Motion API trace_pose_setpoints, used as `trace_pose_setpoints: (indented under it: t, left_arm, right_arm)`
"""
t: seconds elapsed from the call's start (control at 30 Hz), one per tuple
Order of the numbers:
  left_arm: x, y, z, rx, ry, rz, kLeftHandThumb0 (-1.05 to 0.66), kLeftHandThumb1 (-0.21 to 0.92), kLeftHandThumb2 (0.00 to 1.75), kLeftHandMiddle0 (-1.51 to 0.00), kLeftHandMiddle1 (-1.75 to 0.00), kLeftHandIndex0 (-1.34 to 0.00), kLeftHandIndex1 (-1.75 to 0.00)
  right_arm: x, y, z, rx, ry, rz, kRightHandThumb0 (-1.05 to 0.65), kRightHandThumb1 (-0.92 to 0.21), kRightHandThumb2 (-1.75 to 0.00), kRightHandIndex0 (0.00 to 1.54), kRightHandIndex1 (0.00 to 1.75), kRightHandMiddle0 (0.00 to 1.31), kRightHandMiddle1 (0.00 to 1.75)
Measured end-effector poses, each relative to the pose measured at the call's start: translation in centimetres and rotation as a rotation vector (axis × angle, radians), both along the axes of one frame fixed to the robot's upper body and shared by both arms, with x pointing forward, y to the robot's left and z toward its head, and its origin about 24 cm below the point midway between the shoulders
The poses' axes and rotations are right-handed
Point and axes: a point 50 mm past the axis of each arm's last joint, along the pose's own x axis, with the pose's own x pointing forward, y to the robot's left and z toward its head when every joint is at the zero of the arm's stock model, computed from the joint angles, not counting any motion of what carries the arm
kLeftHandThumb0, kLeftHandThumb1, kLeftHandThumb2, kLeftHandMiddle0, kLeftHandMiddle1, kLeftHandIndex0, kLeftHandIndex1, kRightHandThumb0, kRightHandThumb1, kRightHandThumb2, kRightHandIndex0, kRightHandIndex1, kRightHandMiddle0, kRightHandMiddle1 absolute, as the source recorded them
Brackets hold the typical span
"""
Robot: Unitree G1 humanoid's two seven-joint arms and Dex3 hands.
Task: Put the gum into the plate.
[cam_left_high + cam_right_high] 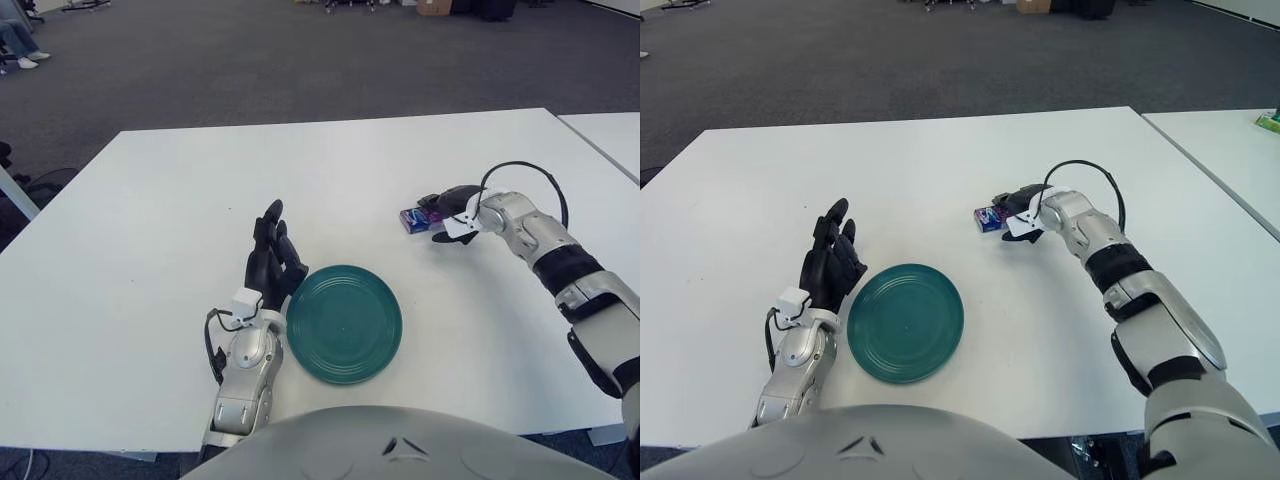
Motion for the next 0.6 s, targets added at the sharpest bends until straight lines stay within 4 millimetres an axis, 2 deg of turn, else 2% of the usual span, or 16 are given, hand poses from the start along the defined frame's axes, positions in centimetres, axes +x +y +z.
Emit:
trace_pose_setpoints:
  t: [0.23, 0.37, 0.53, 0.57, 0.6]
  left_arm:
    - [0.2, -0.1, 0.3, 0.002, -0.012, -0.002, -0.88, 0.92, 1.03, -0.22, -0.01, 0.0, -0.45]
    - [0.5, -0.2, 0.7, 0.005, -0.03, -0.004, -0.87, 0.92, 1.03, -0.23, -0.02, 0.0, -0.45]
    - [0.8, -0.3, 1.1, 0.008, -0.052, -0.004, -0.87, 0.92, 1.04, -0.24, -0.02, 0.0, -0.45]
    - [0.8, -0.3, 1.1, 0.008, -0.054, -0.005, -0.87, 0.92, 1.04, -0.25, -0.02, 0.0, -0.45]
    - [0.9, -0.4, 1.1, 0.007, -0.056, -0.006, -0.87, 0.92, 1.04, -0.25, -0.02, 0.0, -0.45]
  right_arm:
    - [0.9, 0.8, -0.5, -0.03, -0.02, 0.031, -1.02, -0.92, -0.84, 0.09, 0.02, 0.02, 0.07]
    - [1.2, 1.2, -0.8, -0.052, -0.032, 0.061, -1.01, -0.92, -0.84, 0.14, 0.01, 0.0, 0.17]
    - [1.5, 1.5, -0.9, -0.087, -0.051, 0.097, -1.0, -0.92, -0.85, 0.3, 0.07, 0.0, 0.28]
    - [1.6, 1.5, -1.0, -0.095, -0.058, 0.103, -0.99, -0.92, -0.84, 0.25, 0.37, 0.0, 0.33]
    - [1.7, 1.5, -1.0, -0.101, -0.068, 0.107, -0.99, -0.92, -0.84, 0.22, 0.52, 0.0, 0.35]
